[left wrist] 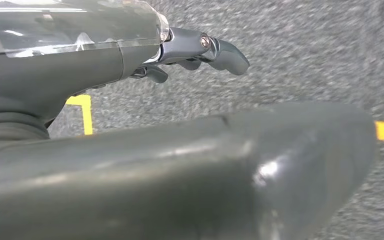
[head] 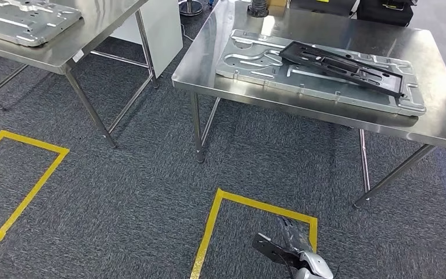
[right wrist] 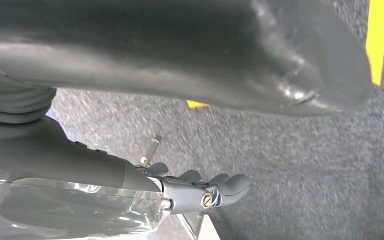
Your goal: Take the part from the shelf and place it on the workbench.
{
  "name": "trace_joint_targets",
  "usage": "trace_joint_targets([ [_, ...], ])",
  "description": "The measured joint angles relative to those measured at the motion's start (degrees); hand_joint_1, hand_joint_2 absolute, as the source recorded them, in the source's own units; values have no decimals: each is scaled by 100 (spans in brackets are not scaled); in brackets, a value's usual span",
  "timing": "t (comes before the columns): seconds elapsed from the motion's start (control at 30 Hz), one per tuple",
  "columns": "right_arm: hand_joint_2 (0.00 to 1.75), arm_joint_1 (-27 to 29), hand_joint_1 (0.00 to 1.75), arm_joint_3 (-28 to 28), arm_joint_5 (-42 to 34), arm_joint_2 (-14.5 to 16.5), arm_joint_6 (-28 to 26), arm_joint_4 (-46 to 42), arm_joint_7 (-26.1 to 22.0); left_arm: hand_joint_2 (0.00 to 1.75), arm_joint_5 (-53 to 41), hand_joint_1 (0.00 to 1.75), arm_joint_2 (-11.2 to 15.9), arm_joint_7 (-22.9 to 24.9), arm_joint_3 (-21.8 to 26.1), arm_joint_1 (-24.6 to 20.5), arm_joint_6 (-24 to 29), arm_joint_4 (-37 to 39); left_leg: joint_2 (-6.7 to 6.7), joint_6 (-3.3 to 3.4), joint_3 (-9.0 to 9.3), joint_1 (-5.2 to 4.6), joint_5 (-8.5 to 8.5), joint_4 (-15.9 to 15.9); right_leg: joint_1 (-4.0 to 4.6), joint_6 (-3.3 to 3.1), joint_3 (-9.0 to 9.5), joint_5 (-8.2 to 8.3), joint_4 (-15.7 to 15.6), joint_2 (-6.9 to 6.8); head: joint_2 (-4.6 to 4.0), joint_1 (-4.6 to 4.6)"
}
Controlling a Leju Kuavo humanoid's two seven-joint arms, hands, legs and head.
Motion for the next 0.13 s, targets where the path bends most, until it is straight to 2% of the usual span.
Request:
trace_joint_targets([
  [0.03,0,2,0,-13,5,7,0,1,0,0,-2,0,-1,-1,0,1,0,0,-2,-13,-94,1,53,24,-1,-4,172,132,-96,2,0,0],
  [0.07,0,0,0,-26,10,12,-1,1,-1,0,-5,0,-1,-3,0,1,0,0,-7,-32,-181,3,103,51,-1,-14,448,276,-392,10,0,-1],
  [0.1,0,-8,0,-40,16,13,-2,1,-1,0,-9,0,-2,-5,0,-1,0,0,-13,-57,-256,1,149,79,3,-33,785,337,-819,33,0,-1],
  [0.13,0,-13,0,-48,20,13,-2,0,-1,0,-12,0,-2,-7,0,-3,0,0,-17,-69,-292,0,171,93,4,-43,968,372,-1059,43,0,0],
])
